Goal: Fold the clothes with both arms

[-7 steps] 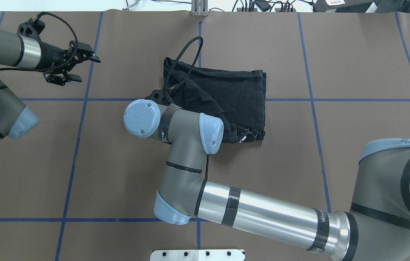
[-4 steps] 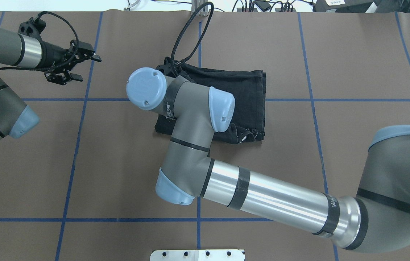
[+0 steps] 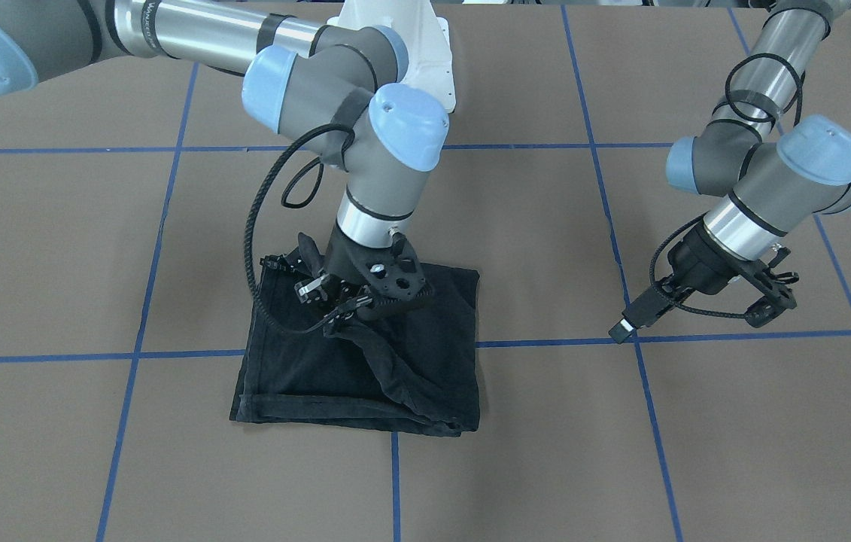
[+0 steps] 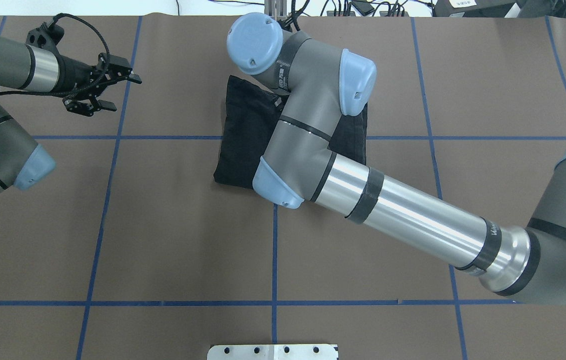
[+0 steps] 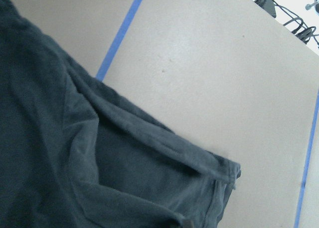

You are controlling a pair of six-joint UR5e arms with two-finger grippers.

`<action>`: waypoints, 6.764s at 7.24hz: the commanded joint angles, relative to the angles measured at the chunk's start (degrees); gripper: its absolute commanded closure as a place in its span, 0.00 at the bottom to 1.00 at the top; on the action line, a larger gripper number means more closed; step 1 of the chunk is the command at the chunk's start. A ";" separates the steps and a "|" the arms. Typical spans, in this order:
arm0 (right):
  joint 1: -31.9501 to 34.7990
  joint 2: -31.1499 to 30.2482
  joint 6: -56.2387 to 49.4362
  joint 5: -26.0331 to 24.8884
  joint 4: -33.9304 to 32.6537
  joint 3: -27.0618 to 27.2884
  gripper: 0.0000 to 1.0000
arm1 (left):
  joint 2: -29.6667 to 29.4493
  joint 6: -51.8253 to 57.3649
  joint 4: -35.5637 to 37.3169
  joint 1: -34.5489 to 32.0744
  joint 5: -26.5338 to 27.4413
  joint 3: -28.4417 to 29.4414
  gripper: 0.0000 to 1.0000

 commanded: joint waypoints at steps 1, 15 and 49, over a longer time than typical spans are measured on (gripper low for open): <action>2.79 -0.56 -1.97 -2.46 14.69 -12.88 1.00 | -0.16 -1.08 0.00 0.07 0.07 -0.05 0.00; 23.17 -6.50 -8.46 29.41 23.48 -14.65 0.00 | -17.63 -2.05 -0.17 3.57 3.67 12.59 0.00; 38.20 -51.77 -12.34 43.10 22.15 21.50 0.00 | 21.95 67.28 21.54 -8.50 10.73 -23.77 0.00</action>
